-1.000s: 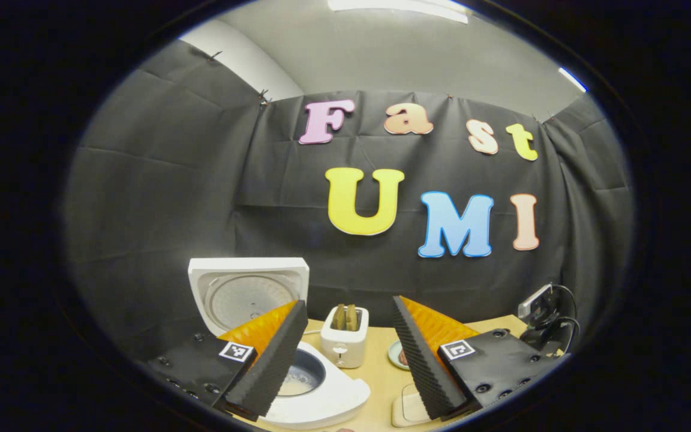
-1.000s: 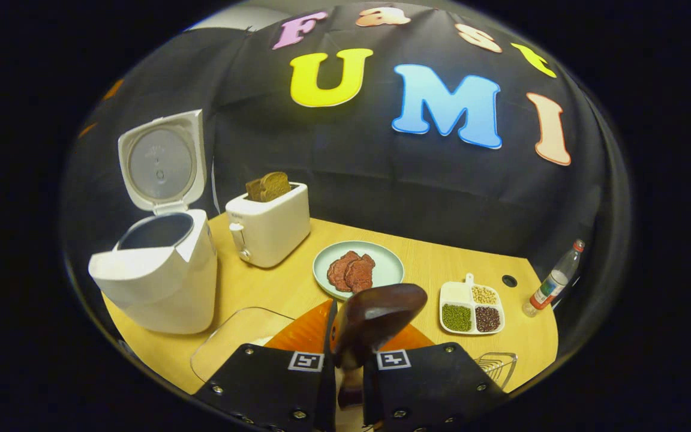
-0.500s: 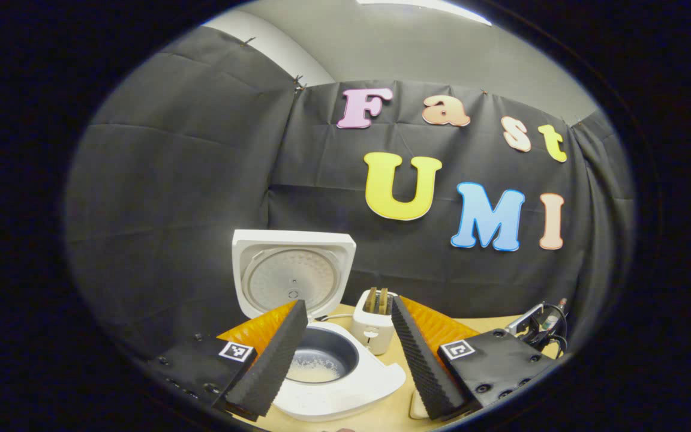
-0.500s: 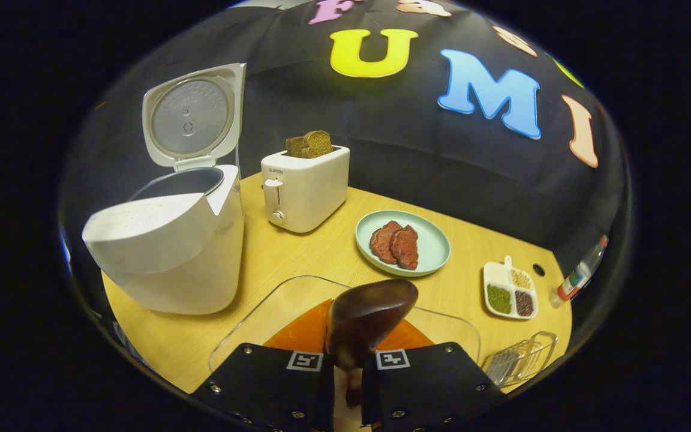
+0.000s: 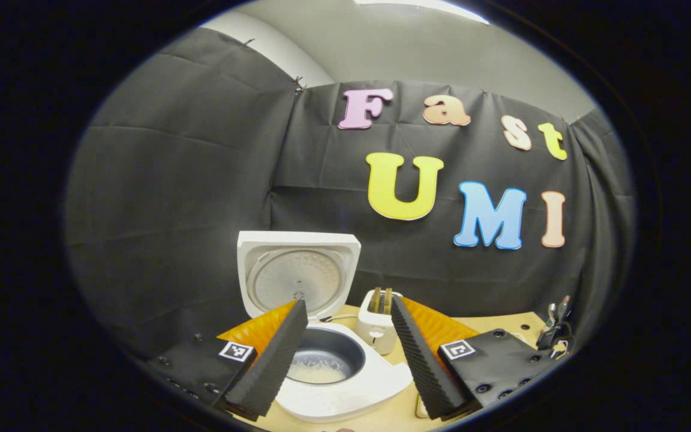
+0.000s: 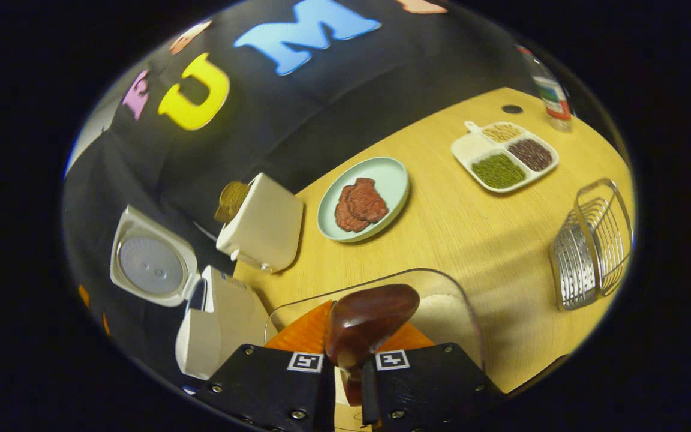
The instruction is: Close the left gripper, press the button to open the rice cooker; take a wooden spoon from the chopstick holder with the right hand, scoop a spoonful of rice and pour it into the rice cooker, then put the wooden spoon back into the chopstick holder.
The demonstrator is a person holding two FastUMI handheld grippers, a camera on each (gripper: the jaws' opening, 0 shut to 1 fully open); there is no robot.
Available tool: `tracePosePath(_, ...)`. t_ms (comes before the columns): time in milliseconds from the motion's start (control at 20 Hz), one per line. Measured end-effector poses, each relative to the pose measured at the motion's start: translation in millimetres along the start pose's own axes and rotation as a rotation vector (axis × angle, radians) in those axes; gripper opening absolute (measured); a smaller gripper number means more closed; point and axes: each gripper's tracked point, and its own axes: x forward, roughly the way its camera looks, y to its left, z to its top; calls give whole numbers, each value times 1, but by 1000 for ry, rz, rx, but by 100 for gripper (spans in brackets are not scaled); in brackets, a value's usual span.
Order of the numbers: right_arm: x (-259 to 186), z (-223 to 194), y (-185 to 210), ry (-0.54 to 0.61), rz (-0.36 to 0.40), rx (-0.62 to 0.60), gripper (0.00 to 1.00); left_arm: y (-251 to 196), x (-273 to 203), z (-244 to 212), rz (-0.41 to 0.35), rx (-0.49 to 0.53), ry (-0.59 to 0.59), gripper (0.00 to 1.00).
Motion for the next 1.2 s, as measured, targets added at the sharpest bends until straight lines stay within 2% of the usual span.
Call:
tracePosePath(150, -16, 18, -7, -35, 23, 102, 17, -11, 2, 5, -24, 12, -9, 98)
tracePosePath(700, -64, 65, 35, -136, 188, 164, 17, -43, 11, 11, -94, 44, -24, 97)
tracePosePath(800, -70, 71, 49, -143, 238, 197, 17, -43, 10, 14, -100, 46, -32, 99)
tracePosePath(900, -74, 76, 68, -142, 300, 248, 17, -40, 11, 14, -99, 49, -35, 96)
tracePosePath(1200, -68, 81, 129, -102, 466, 328, 17, -13, 9, 19, -65, 58, -42, 96)
